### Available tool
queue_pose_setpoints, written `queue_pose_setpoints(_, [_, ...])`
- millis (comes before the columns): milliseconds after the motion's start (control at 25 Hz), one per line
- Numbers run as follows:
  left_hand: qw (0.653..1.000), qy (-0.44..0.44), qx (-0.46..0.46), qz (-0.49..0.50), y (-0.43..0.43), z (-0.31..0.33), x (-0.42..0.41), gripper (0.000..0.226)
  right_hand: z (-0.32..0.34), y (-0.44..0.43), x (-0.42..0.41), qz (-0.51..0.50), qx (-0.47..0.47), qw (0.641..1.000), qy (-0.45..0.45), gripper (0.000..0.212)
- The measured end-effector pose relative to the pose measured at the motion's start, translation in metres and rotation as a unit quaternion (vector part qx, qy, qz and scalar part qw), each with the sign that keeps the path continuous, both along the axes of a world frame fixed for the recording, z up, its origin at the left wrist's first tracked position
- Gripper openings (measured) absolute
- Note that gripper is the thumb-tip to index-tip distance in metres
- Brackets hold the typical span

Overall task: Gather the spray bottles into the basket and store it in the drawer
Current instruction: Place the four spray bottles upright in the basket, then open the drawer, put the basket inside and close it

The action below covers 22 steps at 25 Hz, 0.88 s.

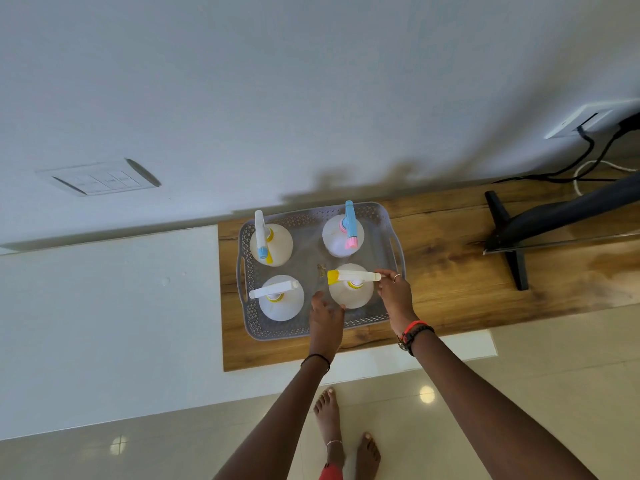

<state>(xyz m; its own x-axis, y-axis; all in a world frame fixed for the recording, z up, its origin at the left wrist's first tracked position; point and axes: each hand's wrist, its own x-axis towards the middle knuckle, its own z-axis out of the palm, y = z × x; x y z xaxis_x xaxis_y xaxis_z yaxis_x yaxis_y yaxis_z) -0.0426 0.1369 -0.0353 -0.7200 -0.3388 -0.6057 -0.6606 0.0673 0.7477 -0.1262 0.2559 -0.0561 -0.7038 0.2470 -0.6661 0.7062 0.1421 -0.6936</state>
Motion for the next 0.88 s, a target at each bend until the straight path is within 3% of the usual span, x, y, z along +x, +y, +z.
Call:
queue_pose_setpoints(320, [0.989,0.087,-0.034,0.111,0.014,0.014,0.057,0.016,0.015,0.033,0.028,-0.077,0.025,0.996,0.044,0.016])
queue_pose_setpoints(880, [0.976,0.047,-0.106,0.185,0.046,0.010,0.167,0.020,0.022,0.133,0.107,-0.074,0.004,0.997,0.018,0.013])
